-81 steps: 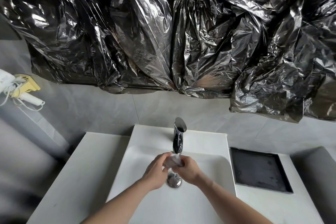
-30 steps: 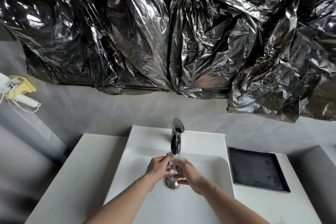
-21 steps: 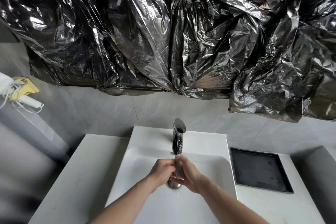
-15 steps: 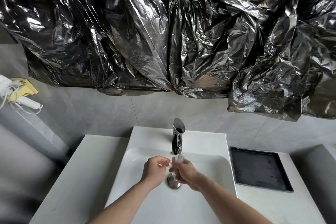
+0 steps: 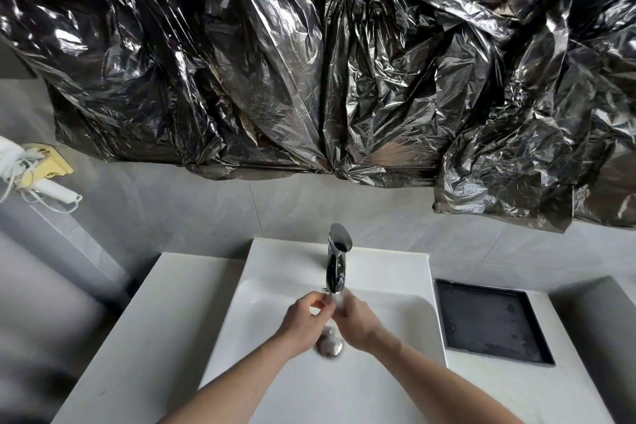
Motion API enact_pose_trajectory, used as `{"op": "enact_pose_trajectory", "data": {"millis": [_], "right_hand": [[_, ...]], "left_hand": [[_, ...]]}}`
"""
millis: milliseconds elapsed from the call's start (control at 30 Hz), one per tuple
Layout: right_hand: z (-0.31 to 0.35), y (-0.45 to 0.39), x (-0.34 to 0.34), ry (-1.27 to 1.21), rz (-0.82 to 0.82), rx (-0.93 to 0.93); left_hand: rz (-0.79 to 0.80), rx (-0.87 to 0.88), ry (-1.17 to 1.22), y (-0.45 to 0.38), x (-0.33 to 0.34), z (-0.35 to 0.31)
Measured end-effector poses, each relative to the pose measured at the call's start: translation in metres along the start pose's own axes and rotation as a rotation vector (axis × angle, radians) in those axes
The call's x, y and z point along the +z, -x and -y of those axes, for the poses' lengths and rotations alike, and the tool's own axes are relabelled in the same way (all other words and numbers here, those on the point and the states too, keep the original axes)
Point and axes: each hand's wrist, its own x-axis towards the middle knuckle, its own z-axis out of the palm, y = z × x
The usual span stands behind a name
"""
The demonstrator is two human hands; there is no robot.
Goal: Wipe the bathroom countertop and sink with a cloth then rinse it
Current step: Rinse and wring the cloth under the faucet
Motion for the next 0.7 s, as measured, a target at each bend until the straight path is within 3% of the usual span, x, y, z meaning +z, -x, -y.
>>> {"op": "enact_pose_trajectory", "data": {"millis": [333,500,700], "right_hand": [[-0.010,0.013,-0.011,-0.171,-0.022,0.062],[-0.001,0.015,-0.016,-0.027,-0.065,0.055],[-0.004,0.005,-0.008,-0.118,-0.124,0.067]], "left_hand": [[-0.090,-0.003,0.010,-0.006,0.005,-0.005],[-0.117,-0.073,-0.023,-0.008,0.005,-0.005],[-0.053,-0.103,0.181,-0.002,-0.001,-0.014]]}}
